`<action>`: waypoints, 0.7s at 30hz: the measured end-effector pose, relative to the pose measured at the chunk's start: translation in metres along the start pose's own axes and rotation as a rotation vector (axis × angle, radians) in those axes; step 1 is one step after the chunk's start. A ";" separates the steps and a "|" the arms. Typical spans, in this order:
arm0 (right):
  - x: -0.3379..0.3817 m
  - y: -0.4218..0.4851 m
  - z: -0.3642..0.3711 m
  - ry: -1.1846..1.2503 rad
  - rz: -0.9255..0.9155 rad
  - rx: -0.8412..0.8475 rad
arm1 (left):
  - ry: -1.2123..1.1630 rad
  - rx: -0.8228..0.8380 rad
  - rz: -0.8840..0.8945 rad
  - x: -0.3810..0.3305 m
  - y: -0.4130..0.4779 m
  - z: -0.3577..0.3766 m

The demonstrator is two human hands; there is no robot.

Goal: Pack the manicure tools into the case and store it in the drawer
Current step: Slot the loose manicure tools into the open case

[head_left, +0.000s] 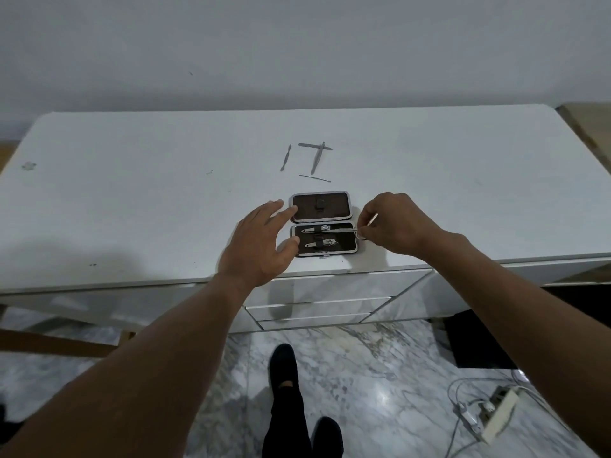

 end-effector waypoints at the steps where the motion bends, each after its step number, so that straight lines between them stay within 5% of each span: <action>1: 0.000 0.000 0.000 -0.019 -0.019 -0.006 | -0.001 0.002 -0.002 0.000 0.000 0.000; 21: -0.002 -0.003 0.003 -0.028 -0.069 -0.064 | 0.003 0.004 0.007 0.000 0.000 -0.001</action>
Point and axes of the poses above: each hand's wrist, its own y-axis towards the middle knuckle, its own z-axis out of the palm, x = y × z, the point moved 1 cm from there along y, towards the middle knuckle, and after that the axes turned 7 degrees about -y, right-handed, at the moved point
